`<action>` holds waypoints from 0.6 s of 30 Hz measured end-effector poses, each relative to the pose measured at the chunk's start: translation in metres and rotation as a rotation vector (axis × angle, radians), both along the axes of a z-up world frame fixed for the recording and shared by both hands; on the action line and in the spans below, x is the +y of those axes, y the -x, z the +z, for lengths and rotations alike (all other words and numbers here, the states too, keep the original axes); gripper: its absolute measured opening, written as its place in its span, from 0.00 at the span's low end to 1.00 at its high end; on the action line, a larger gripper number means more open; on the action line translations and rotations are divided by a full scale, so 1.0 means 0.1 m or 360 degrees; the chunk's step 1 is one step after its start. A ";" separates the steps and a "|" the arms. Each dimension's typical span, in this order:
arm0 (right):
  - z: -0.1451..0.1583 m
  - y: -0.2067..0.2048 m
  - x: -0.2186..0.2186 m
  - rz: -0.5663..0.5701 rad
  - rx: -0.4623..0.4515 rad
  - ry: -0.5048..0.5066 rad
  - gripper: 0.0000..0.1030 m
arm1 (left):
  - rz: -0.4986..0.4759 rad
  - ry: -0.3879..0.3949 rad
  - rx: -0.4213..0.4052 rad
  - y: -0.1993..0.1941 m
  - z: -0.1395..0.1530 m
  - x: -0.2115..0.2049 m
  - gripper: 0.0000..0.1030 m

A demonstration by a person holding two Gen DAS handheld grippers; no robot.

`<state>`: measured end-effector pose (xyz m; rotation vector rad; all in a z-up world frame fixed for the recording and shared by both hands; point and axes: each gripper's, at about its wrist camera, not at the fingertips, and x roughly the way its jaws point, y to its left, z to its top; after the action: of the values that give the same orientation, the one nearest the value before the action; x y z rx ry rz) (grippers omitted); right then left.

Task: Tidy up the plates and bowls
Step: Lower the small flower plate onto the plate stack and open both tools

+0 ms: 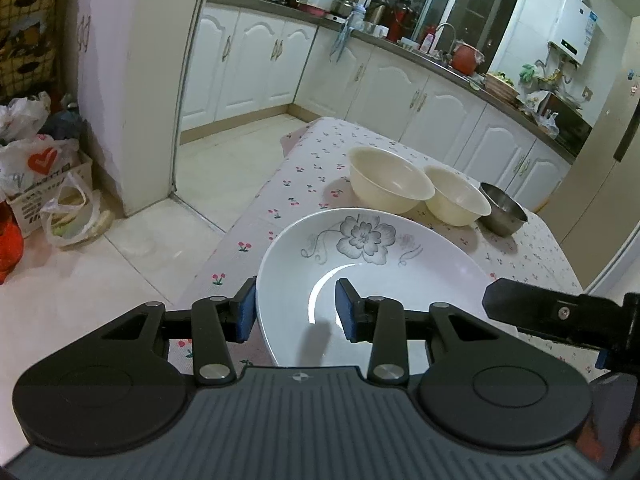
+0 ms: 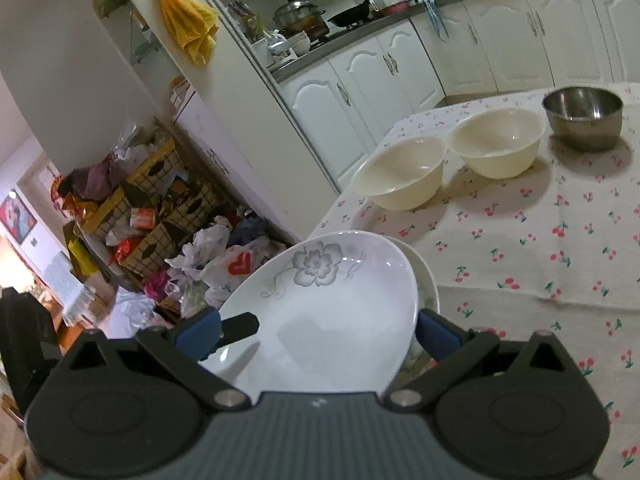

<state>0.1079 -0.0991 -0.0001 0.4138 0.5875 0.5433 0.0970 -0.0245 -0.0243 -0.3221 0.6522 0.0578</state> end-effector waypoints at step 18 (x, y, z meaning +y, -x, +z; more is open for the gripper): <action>-0.03 -0.06 -0.49 -0.0159 0.0051 -0.0180 0.99 | -0.0001 -0.0034 -0.0072 0.04 0.06 -0.03 0.81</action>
<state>0.1139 -0.1479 -0.0030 0.5572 0.5655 0.4761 0.0935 -0.0277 -0.0187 -0.3020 0.6067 0.0568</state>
